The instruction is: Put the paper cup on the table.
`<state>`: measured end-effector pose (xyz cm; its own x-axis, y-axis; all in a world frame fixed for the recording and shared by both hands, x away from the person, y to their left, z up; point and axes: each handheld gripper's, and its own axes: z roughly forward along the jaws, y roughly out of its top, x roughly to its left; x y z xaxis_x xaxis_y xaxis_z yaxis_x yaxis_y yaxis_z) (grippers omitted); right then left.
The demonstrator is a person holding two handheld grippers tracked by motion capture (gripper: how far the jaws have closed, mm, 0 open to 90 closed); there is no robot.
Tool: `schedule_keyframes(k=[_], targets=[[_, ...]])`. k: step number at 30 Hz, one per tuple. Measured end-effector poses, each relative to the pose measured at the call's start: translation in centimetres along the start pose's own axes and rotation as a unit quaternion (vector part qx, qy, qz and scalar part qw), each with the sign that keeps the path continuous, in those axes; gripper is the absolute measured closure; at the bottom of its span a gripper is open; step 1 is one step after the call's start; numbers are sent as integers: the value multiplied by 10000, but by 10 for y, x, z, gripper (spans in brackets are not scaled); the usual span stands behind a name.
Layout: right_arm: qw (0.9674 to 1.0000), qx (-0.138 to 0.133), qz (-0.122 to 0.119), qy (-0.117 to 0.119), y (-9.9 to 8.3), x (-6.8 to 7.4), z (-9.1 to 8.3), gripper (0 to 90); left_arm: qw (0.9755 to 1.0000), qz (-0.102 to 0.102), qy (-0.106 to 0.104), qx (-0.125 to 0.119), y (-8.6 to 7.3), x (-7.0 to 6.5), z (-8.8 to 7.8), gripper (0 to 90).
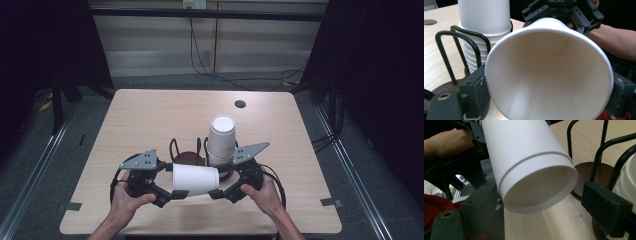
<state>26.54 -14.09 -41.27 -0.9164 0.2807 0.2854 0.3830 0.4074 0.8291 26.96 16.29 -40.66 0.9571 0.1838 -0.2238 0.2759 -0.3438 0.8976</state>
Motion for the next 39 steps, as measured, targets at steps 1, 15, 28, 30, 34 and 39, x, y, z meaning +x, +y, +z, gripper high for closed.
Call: schedule_keyframes(k=[1,15,28,30,34,39], targets=[[10000,14,-7,-22,0,0,-1,140,10000,6,5,12,0,1,-1,129],[9992,-77,71,-391,-6,-2,-12,141,9998,-54,134,166,-1,4,-6,126],[9984,-128,105,-544,-9,-5,-20,141,9984,31,362,436,0,4,-18,126],[9982,-159,99,-574,-9,-4,-23,141,9981,33,381,481,-1,4,-21,126],[9974,-186,144,-681,-11,-5,-28,141,9972,-5,449,600,-5,6,-27,125],[9970,-176,150,-742,-13,-5,-30,141,9961,-52,461,747,-9,8,-35,123]])
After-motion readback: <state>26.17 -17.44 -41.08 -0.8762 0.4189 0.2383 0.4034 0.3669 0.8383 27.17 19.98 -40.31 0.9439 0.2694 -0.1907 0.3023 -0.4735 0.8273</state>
